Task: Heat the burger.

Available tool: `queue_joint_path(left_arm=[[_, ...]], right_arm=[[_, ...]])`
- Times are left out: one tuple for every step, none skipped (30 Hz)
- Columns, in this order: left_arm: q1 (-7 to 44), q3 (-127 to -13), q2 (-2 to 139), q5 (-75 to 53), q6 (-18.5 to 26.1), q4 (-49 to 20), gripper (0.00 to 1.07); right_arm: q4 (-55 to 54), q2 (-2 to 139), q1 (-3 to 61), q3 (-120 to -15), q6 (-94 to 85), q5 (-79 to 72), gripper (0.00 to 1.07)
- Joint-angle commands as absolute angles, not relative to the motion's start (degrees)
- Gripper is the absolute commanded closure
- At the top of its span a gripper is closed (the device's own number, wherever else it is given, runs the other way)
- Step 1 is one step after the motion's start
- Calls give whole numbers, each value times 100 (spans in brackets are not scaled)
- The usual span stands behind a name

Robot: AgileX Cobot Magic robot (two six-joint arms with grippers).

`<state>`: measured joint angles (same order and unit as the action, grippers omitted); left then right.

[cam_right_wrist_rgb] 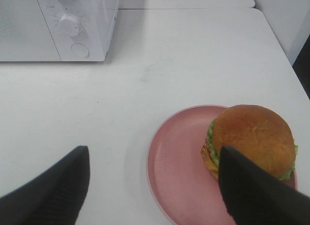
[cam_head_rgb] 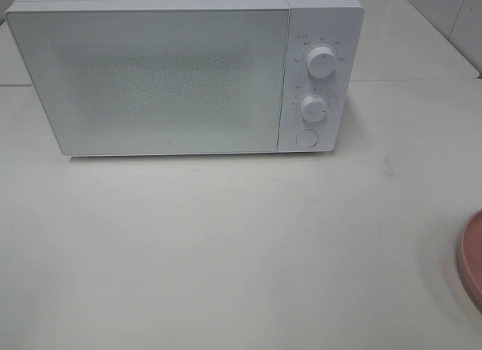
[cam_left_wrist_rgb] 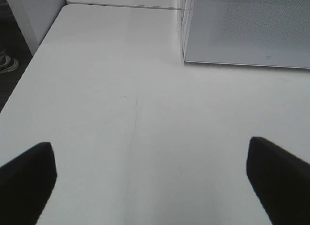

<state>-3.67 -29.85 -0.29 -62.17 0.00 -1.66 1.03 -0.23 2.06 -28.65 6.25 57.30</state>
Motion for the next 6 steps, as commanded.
queue_joint_path(left_arm=[[-378,-2962,-155,-6142,29,-178,6],[-378,-2962,-155,-6142,29,-178,6],[-378,-2962,-155,-6142,29,-178,6],[-378,-2962,-155,-6142,29,-178,6],[-378,-2962,-155,-6142,29,-178,6],[-378,-2962,-155,-6142,29,-178,6]], right_arm=[[109,-178,166,-2848,544,5701,35],[109,-178,166,-2848,544,5701,35],[109,-178,166,-2848,544,5701,35],[109,-178,166,-2848,544,5701,35],[109,-178,166,-2848,544,5701,35],[109,-178,166,-2848,544,5701,35]])
